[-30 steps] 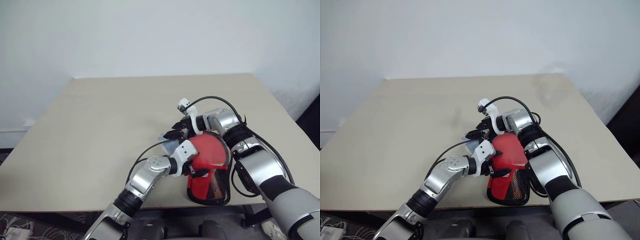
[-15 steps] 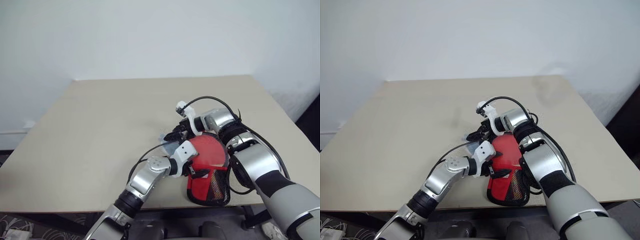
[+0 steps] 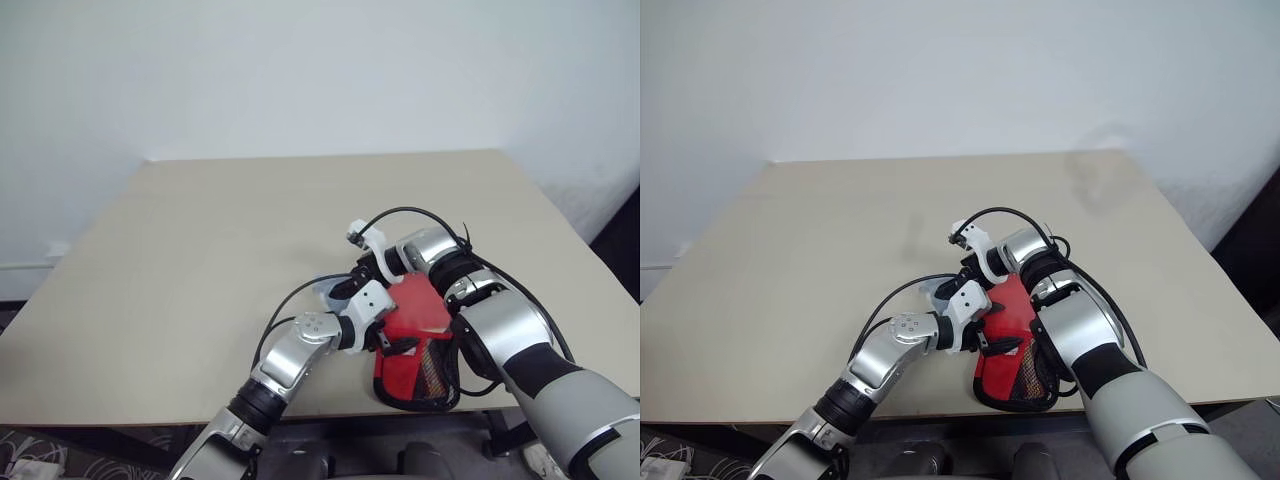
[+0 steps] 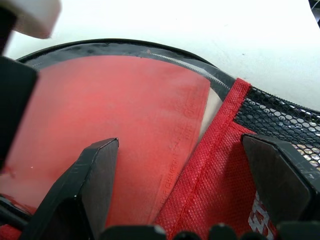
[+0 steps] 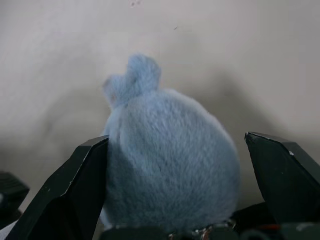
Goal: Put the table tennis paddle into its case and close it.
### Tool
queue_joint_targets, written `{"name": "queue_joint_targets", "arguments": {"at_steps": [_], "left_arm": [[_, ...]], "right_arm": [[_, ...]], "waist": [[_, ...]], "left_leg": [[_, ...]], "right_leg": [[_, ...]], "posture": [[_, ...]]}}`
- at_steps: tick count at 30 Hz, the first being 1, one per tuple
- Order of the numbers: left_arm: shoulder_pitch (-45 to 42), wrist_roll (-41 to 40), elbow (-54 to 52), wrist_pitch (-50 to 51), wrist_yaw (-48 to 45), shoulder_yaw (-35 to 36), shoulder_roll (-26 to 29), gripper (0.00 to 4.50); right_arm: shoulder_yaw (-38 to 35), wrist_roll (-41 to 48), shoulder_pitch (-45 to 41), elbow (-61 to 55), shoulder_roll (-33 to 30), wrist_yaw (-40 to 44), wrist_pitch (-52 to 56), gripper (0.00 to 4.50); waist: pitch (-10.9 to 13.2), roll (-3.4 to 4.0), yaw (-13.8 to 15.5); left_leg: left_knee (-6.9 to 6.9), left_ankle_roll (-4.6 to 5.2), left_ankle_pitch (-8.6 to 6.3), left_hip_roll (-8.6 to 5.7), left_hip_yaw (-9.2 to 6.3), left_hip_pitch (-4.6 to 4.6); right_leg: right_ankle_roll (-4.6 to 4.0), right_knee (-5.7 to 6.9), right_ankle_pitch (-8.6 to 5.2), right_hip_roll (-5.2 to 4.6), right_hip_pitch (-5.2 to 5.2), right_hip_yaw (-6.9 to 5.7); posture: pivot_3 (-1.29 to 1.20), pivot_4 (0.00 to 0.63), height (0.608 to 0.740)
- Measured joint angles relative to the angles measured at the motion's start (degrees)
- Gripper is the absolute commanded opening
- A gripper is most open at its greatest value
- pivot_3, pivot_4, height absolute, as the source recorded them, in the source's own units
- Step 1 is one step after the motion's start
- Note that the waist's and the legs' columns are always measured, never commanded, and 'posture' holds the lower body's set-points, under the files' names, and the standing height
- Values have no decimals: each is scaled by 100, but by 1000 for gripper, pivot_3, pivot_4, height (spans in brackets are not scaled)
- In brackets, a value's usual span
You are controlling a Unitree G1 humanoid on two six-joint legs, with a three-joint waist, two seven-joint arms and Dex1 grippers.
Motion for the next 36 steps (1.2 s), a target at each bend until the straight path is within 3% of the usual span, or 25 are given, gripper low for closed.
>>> {"name": "queue_joint_targets", "arguments": {"at_steps": [2,9,13,21,36], "left_arm": [[-4,0,1,11,4,5,-1,4213],[-23,0,0,68,6,24,-4,4213],[-59,1,0,157,6,48,-4,4213],[-150,17,38,301,13,88,-27,4213],[-194,41,78,342,65,151,-27,4213]], "right_arm": [[-36,-11,1,0,29,-30,-35,3610],[-575,118,30,7,79,-609,-109,1162],[-1009,275,53,66,83,-1257,-180,358],[-2084,763,172,289,141,-2996,-512,224],[-2871,1068,267,511,310,-4740,-1576,215]], "waist": [[0,0,0],[0,0,-4],[0,0,-28],[0,1,-69],[1,3,-156]], "left_leg": [[0,0,0,0,0,0],[0,0,0,0,-1,0],[-1,0,1,0,-2,1],[-1,1,1,0,-2,1],[0,1,2,0,-8,1]], "right_leg": [[0,0,0,0,0,0],[0,1,0,0,-1,0],[0,2,0,0,-1,0],[-1,0,0,0,2,0],[-1,0,0,1,5,-1]], "posture": [[0,0,740],[0,0,740],[0,0,740],[0,0,740],[0,0,740]]}}
